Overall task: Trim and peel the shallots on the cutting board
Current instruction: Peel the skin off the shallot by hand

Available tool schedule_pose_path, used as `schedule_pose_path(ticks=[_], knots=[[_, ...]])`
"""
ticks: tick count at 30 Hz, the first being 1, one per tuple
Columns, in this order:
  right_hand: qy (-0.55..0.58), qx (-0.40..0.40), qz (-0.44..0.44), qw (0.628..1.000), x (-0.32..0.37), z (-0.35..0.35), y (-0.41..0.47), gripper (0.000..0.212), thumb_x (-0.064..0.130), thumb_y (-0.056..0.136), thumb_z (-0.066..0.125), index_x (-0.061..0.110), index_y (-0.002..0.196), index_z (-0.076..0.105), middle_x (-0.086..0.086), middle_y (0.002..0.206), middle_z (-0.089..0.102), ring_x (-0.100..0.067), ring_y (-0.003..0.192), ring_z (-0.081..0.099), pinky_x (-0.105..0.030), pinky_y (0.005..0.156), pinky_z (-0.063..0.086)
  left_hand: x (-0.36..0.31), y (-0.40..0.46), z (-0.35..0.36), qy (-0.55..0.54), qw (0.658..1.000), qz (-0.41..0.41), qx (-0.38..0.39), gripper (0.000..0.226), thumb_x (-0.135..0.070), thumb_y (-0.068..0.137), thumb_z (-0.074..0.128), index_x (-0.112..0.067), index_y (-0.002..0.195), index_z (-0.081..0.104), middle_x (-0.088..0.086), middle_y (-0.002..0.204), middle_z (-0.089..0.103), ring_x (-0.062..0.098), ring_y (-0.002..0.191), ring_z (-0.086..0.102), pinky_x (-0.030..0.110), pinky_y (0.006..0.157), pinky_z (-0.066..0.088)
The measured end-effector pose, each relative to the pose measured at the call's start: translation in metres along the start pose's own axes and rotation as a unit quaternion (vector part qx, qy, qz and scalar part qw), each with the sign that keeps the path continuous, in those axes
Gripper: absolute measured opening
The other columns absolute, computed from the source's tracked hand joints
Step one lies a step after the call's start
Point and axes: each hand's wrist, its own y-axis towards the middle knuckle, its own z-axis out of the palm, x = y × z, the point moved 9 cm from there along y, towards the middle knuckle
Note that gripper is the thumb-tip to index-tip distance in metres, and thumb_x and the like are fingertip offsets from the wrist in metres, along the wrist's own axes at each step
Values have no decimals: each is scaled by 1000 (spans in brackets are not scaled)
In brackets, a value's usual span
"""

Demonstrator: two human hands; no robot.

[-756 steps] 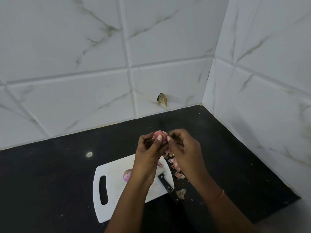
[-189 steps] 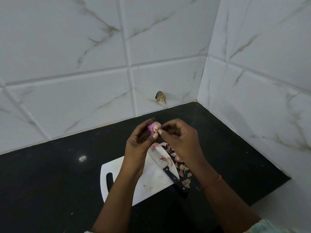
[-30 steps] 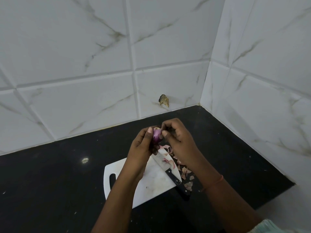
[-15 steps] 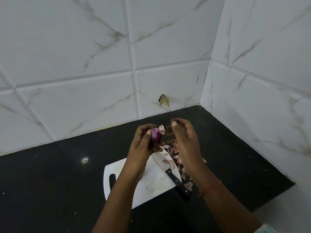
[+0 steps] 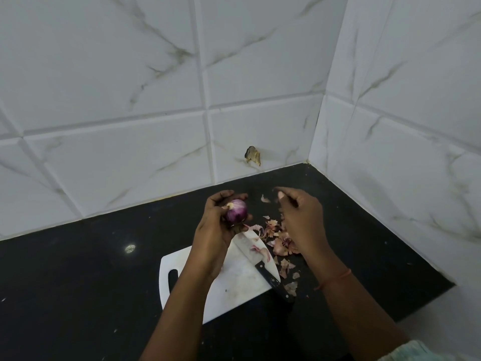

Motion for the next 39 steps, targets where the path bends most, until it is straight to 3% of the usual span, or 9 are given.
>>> schedule_pose_path(ticks=[4, 7, 9, 14, 21, 25, 28, 33, 39], knots=[[29, -61, -92, 993, 19, -14, -8, 14, -2, 83, 67, 9, 91, 65, 1, 89, 63, -2, 76, 62, -14, 67, 51, 5, 3, 0, 2, 1000, 4, 10, 34, -3, 101, 36, -14, 126, 57, 11, 129, 64, 35, 109, 63, 34, 76, 58], [39, 27, -179, 983, 40, 2, -17, 20, 3, 87, 66, 10, 105, 67, 1, 106, 62, -6, 92, 61, -12, 75, 49, 4, 3, 0, 35, 999, 24, 20, 33, -5, 99, 50, -16, 129, 59, 8, 128, 65, 31, 119, 61, 42, 97, 53], [31, 111, -200, 973, 46, 21, -22, 31, 11, 89, 67, 13, 119, 64, 3, 115, 60, -8, 101, 61, -12, 79, 50, 1, 1, 0, 73, 996, 42, 26, 38, -11, 93, 62, -18, 130, 59, 5, 125, 67, 26, 119, 63, 44, 102, 50], [57, 172, -172, 968, 44, 34, -23, 41, 7, 85, 71, 19, 123, 62, 6, 115, 60, -3, 104, 60, -12, 83, 50, -3, -2, -5, 121, 990, 70, 12, 53, -20, 78, 75, -23, 129, 58, 0, 124, 67, 22, 118, 63, 53, 102, 49], [19, 137, -193, 971, 46, 29, -21, 11, 5, 87, 68, 11, 96, 69, 6, 96, 64, -6, 92, 62, -12, 77, 50, -3, -1, -7, 134, 988, 79, 11, 55, -17, 75, 78, -24, 126, 59, -2, 123, 67, 20, 117, 64, 51, 101, 50], [89, 135, -85, 983, 30, 28, -18, 9, 6, 89, 66, 13, 95, 67, 6, 86, 69, -5, 80, 66, -13, 71, 52, 0, -1, -5, 56, 996, 65, 17, 47, -26, 80, 75, -19, 125, 61, 11, 127, 64, 31, 120, 62, 46, 98, 52], [164, 122, -34, 978, 25, 28, -18, 9, 6, 88, 68, 12, 93, 68, 2, 84, 71, -9, 76, 68, -20, 69, 55, 3, 0, -2, 1, 999, 43, 25, 41, -19, 86, 65, -14, 126, 60, 16, 129, 62, 32, 120, 62, 41, 97, 53], [119, 144, -74, 980, 35, 35, -25, 30, 15, 78, 80, 13, 103, 64, 6, 94, 68, -6, 86, 66, -15, 73, 53, 2, -2, 0, -15, 999, 26, 31, 43, -13, 85, 64, -13, 128, 58, 18, 127, 64, 30, 118, 63, 41, 99, 52], [38, 113, -172, 978, 49, 34, -26, 6, 12, 89, 67, 9, 94, 67, 3, 91, 63, -6, 84, 62, -11, 71, 49, 7, 0, -4, -30, 999, 10, 22, 33, -2, 94, 57, -16, 123, 60, 23, 131, 58, 34, 116, 62, 42, 96, 54]])
